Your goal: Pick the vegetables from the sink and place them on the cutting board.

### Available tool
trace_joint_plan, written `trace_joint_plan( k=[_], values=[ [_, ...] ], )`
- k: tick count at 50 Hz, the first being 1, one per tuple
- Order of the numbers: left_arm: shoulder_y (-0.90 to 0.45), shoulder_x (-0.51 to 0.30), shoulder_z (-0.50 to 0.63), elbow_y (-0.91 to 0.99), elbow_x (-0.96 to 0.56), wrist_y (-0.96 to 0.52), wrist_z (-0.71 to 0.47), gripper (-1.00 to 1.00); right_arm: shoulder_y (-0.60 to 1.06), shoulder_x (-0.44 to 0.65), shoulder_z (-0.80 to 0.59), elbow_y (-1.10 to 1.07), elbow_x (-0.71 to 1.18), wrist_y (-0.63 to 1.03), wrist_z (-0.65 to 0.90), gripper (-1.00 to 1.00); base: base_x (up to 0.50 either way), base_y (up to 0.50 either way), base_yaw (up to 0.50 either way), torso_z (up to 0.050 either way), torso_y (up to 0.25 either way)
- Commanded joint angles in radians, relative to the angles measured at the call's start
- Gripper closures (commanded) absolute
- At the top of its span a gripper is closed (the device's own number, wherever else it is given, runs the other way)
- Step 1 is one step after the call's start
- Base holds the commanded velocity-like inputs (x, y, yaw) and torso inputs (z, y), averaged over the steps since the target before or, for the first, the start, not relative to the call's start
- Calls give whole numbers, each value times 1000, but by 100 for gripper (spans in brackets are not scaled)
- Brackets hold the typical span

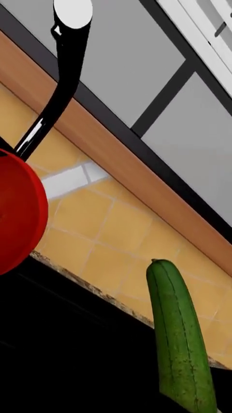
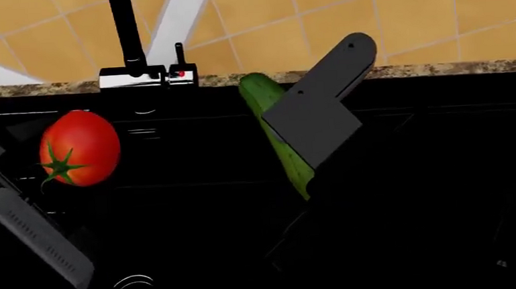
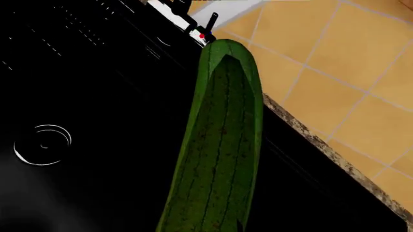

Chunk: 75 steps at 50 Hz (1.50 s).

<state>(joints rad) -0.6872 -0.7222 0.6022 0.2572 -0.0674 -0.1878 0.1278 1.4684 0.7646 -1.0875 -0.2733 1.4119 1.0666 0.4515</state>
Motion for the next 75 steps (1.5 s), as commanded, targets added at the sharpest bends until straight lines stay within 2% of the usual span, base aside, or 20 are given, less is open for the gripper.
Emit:
trace_joint_plan(
  k=[1, 20, 36, 42, 56, 75],
  values=[
    [-5, 32, 10, -6, -28, -16, -43, 100, -17, 29, 22, -25, -59, -23, 19, 100, -62, -500, 0, 0, 0],
    [-28, 64, 25, -18, -14, -32, -50, 100, -32, 63, 42, -41, -56, -52, 38, 100, -59, -500, 0, 0, 0],
    [-66, 113, 29, -3, -54, -138, -41, 100, -58, 107, 56, -58, -69, -82, 75, 100, -56, -500, 0, 0, 1],
    [-62, 112, 49, 7, -53, -123, -20, 100, -67, 127, 67, -64, -57, -90, 92, 100, -40, -500, 0, 0, 0],
    [-109, 178, 58, -71, -15, -98, -57, 100, -81, 153, 73, -51, -68, -105, 101, 100, -33, -500, 0, 0, 1],
    [-116, 193, 74, -91, 5, -91, -69, 100, -84, 162, 78, -59, -59, -105, 111, 100, -20, -500, 0, 0, 1]
  ],
)
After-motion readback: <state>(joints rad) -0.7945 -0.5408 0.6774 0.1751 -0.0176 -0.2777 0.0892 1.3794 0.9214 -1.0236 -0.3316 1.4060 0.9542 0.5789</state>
